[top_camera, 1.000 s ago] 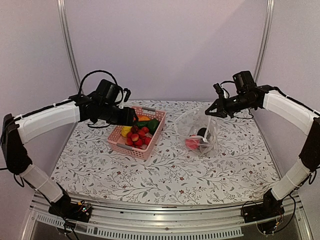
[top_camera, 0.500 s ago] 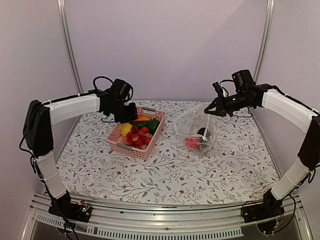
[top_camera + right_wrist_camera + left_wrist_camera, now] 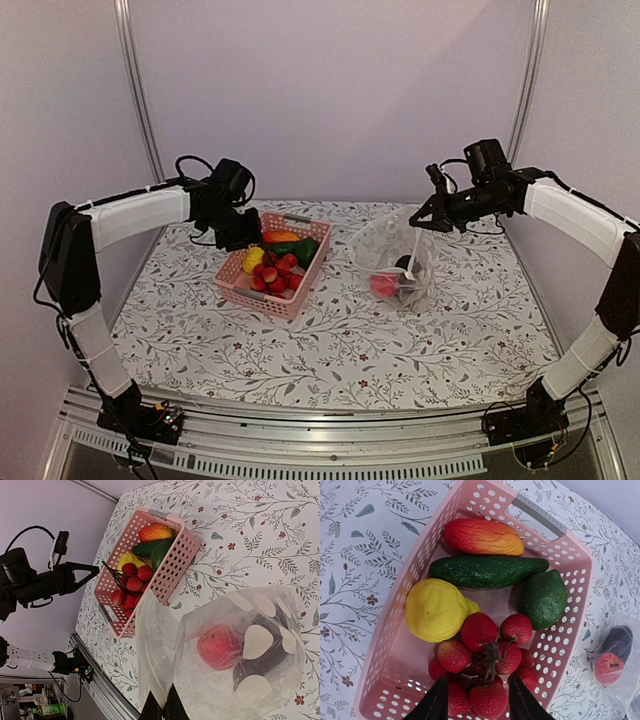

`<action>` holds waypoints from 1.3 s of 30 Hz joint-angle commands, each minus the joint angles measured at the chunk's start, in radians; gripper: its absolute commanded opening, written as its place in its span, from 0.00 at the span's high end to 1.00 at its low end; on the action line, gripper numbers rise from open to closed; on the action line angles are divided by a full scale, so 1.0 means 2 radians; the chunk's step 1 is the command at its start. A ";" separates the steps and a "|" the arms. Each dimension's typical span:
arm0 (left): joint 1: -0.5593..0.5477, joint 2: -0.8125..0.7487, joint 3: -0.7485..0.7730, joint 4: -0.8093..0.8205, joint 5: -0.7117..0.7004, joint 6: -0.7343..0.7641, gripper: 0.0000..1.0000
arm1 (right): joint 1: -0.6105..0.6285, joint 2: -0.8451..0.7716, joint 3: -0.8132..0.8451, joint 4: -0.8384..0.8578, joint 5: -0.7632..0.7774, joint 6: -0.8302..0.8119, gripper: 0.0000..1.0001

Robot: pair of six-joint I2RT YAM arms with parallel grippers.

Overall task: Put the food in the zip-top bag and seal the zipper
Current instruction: Pick up the fake fruit from the bin.

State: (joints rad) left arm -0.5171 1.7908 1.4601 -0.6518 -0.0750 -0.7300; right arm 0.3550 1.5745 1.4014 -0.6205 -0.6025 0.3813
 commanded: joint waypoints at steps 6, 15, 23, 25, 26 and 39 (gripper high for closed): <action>0.024 0.059 0.030 0.036 0.028 0.039 0.66 | 0.001 -0.001 0.008 -0.009 0.001 0.002 1.00; 0.025 0.069 0.065 0.019 0.047 0.032 0.68 | 0.002 -0.011 0.003 -0.014 0.006 0.002 1.00; 0.023 0.023 0.029 0.015 0.075 0.042 0.61 | 0.001 -0.027 0.004 -0.005 0.010 0.008 1.00; 0.023 0.028 0.021 0.046 0.095 0.061 0.60 | 0.001 -0.027 0.004 -0.006 0.008 0.007 1.00; 0.024 0.037 0.026 0.046 0.093 0.066 0.59 | 0.001 -0.025 0.002 -0.007 0.005 0.008 1.00; 0.025 0.113 0.094 0.055 0.069 0.073 0.85 | 0.001 -0.014 0.000 -0.017 -0.008 0.002 1.00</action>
State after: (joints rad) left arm -0.4717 1.9923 1.6066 -0.5602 0.0742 -0.5884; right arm 0.3553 1.5471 1.4014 -0.6373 -0.6060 0.3923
